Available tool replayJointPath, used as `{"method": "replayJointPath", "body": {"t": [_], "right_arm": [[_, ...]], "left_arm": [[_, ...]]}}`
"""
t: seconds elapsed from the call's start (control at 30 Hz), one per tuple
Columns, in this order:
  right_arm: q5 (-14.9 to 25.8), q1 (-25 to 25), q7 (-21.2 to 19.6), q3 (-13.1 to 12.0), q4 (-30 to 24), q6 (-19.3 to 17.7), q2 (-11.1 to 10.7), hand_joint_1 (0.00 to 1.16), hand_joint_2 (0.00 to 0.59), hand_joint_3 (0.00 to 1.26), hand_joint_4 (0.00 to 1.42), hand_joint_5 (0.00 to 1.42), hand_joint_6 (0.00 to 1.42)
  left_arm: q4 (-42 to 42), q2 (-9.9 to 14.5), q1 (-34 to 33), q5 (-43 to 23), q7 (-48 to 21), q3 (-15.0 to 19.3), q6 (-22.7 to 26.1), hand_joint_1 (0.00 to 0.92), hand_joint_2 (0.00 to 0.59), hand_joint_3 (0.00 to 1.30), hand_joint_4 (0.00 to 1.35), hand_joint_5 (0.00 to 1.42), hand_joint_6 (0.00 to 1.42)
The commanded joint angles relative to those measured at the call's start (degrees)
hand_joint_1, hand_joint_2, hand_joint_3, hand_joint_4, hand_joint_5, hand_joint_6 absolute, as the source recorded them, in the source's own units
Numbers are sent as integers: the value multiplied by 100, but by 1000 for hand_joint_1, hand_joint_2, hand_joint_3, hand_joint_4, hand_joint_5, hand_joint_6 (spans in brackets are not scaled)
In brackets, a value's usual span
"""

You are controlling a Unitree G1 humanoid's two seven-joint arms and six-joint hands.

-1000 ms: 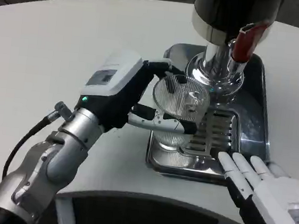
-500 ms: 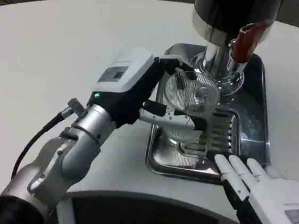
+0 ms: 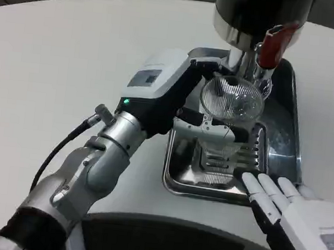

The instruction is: Grasp the cup under the faucet to collect the drink, then remove the cup.

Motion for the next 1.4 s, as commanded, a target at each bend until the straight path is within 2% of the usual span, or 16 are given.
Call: {"method": "replayJointPath", "body": {"t": [0.03, 0.63, 1.23, 1.4], "right_arm": [[129, 86, -21, -82, -91, -97, 43, 325, 400, 0, 0, 0, 0], [437, 114, 48, -398, -91, -231, 18, 325, 400, 0, 0, 0, 0], [481, 56, 135, -431, -91, -160, 22, 326, 400, 0, 0, 0, 0], [480, 26, 154, -398, -91, -111, 34, 327, 404, 0, 0, 0, 0]], "left_arm": [[25, -83, -169, 63, 173, -92, -154, 510, 0, 1075, 1235, 1424, 1424], [291, -150, -331, 134, 204, -312, -123, 510, 0, 1075, 1235, 1424, 1424], [441, -168, -414, 168, 153, -378, -136, 518, 0, 1061, 1222, 1418, 1424], [427, -121, -383, 156, 113, -357, -92, 479, 0, 1035, 1185, 1392, 1424]]}}
